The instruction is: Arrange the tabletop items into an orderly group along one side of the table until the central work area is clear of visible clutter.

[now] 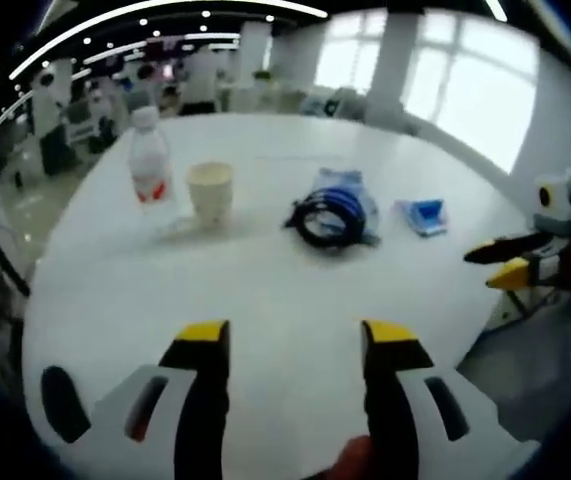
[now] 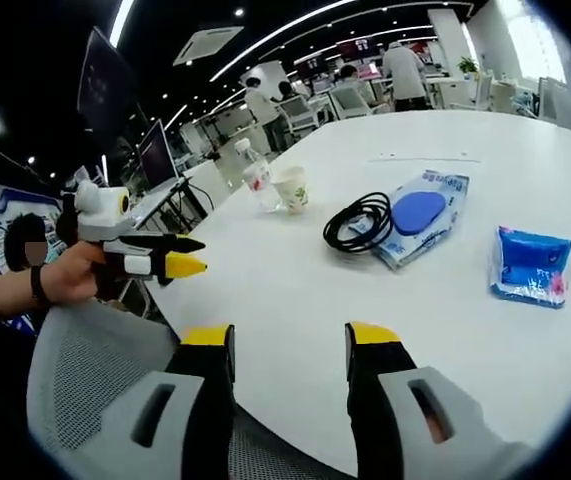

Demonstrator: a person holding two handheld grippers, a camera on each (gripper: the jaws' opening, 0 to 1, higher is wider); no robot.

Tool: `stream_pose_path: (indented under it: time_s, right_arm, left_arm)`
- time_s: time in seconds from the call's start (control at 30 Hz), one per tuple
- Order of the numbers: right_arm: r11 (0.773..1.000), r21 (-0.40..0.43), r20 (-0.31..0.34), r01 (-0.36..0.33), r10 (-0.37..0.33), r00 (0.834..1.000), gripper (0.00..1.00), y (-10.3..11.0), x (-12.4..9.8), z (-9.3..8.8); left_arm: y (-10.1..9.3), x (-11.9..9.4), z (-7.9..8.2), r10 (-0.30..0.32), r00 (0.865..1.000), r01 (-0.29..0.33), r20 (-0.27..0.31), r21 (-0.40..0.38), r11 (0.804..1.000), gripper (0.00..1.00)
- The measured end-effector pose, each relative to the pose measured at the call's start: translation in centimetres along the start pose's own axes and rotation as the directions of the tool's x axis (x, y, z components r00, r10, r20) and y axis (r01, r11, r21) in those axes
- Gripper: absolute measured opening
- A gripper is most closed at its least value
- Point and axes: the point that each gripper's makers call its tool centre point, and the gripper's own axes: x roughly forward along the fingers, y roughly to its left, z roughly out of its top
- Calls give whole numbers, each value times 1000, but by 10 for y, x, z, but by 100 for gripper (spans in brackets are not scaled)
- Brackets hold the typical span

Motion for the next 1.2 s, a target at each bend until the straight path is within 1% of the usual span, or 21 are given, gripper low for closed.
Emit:
stream_pose_path:
  time_s: [0.1, 0.17, 0.23, 0.27, 0.37, 0.4, 0.47, 0.57, 0.63, 0.67, 0.73, 0.77, 0.83, 0.87, 0.9, 0.97, 1.0, 1.03, 1.1, 1.17, 1.2]
  right_arm:
    - [1000, 4, 3, 10, -10, 1000, 43, -1, -1, 0]
    - [1000, -6, 0, 25, -25, 1000, 43, -3, -1, 0]
    - [999, -18, -9, 36, -37, 999, 43, -6, 0, -2]
    - [999, -22, -13, 40, -40, 999, 43, -6, 0, -2]
    - [996, -53, -26, 70, -72, 997, 43, -9, 0, -4]
    - [996, -58, -25, 75, -76, 997, 43, -9, -1, -4]
    - [992, -82, -21, 91, -93, 995, 43, -8, -3, -2]
    - [991, -89, -18, 100, -102, 995, 43, -8, -3, -2]
    - [990, -91, -18, 107, -110, 994, 43, -9, -5, -2]
    - [990, -92, -12, 110, -112, 994, 43, -9, -6, 0]
    - [991, -75, 8, 111, -110, 994, 42, -9, -8, 3]
    - [991, -67, 10, 112, -111, 994, 42, -10, -8, 3]
    - [993, -36, 16, 115, -114, 993, 42, -13, -10, 3]
    - [993, -25, 20, 117, -117, 993, 41, -14, -10, 4]
    - [992, -25, 29, 122, -121, 992, 41, -15, -10, 6]
    - [992, -22, 28, 121, -120, 992, 41, -15, -11, 6]
    - [993, -10, 37, 119, -119, 992, 41, -16, -13, 7]
    - [993, 22, 64, 113, -114, 991, 40, -16, -14, 12]
    - [993, 64, 85, 100, -105, 991, 40, -16, -16, 16]
    - [992, 82, 73, 98, -104, 992, 38, -18, -16, 11]
    - [991, 81, 53, 106, -111, 992, 38, -20, -15, 6]
  left_arm:
    - [-4, 2, -2, -11, 1000, 11, -10, 11, 1000, 50]
    - [-7, 3, -7, -20, 999, 20, -33, 6, 1000, 50]
    - [-10, 1, -3, -38, 999, 38, -14, -6, 999, 50]
    - [-12, 0, 2, -50, 999, 50, 5, -26, 998, 50]
    - [-14, 0, 4, -64, 998, 65, 18, -39, 997, 50]
    - [-15, 0, 3, -69, 998, 69, 14, -42, 997, 50]
    - [-17, 0, -2, -70, 998, 70, 2, -35, 997, 50]
    - [-12, -2, -8, -39, 999, 38, -25, -18, 999, 50]
    - [-7, -2, -6, -39, 999, 38, -15, -39, 999, 50]
    - [-6, -2, -4, -44, 999, 43, -1, -70, 997, 50]
    - [-3, -3, -7, -40, 999, 39, -6, -103, 994, 50]
    - [-1, -3, -10, -34, 999, 33, -12, -95, 995, 50]
    - [5, -7, -15, -4, 1000, 1, -27, -95, 995, 49]
    - [6, -9, -15, -3, 1000, 0, -26, -99, 995, 49]
    - [11, -10, -15, 9, 1000, -11, -20, -130, 992, 49]
    - [16, -8, -13, 14, 1000, -16, -14, -147, 989, 49]
    - [18, -7, -12, 19, 1000, -21, -12, -148, 989, 49]
    - [19, -6, -12, 28, 999, -30, -16, -146, 989, 49]
    - [21, -5, -17, 47, 998, -50, -38, -105, 993, 49]
    - [16, -5, -20, 38, 998, -42, -43, -98, 994, 48]
    - [16, -2, -18, 28, 999, -30, -27, -101, 994, 48]
